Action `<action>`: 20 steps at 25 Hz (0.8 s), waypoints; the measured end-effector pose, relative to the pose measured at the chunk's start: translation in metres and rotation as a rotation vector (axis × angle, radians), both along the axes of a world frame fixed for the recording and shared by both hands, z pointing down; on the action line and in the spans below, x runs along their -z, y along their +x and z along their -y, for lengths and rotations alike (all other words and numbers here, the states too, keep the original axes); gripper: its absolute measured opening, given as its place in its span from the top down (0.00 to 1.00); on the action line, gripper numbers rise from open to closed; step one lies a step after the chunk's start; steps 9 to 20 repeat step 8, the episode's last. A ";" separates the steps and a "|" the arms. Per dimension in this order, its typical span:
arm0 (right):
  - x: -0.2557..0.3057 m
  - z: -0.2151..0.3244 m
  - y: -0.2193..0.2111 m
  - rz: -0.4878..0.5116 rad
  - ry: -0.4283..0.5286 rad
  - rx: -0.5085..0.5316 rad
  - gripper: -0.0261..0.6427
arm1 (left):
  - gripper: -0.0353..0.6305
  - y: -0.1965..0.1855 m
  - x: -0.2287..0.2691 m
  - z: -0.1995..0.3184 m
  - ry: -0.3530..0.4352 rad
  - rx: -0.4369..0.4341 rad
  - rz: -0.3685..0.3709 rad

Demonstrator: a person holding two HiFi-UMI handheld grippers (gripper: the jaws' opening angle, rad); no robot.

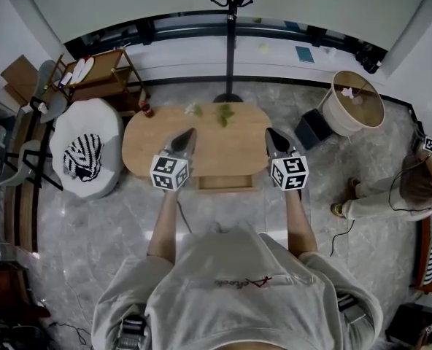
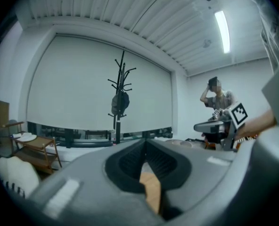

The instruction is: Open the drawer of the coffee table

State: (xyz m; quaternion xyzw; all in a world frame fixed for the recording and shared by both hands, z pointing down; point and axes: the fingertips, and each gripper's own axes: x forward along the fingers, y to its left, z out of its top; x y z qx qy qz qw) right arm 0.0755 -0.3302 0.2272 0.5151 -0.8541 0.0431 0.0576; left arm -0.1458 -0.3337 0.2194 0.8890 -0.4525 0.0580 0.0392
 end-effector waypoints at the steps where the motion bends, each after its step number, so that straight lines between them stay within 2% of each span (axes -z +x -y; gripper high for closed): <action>1: 0.000 0.000 0.000 0.002 0.001 0.002 0.96 | 0.94 0.001 -0.001 0.000 -0.001 0.001 0.002; 20: -0.002 0.008 0.001 0.000 0.003 0.015 0.96 | 0.94 0.003 -0.007 0.003 -0.010 0.008 0.004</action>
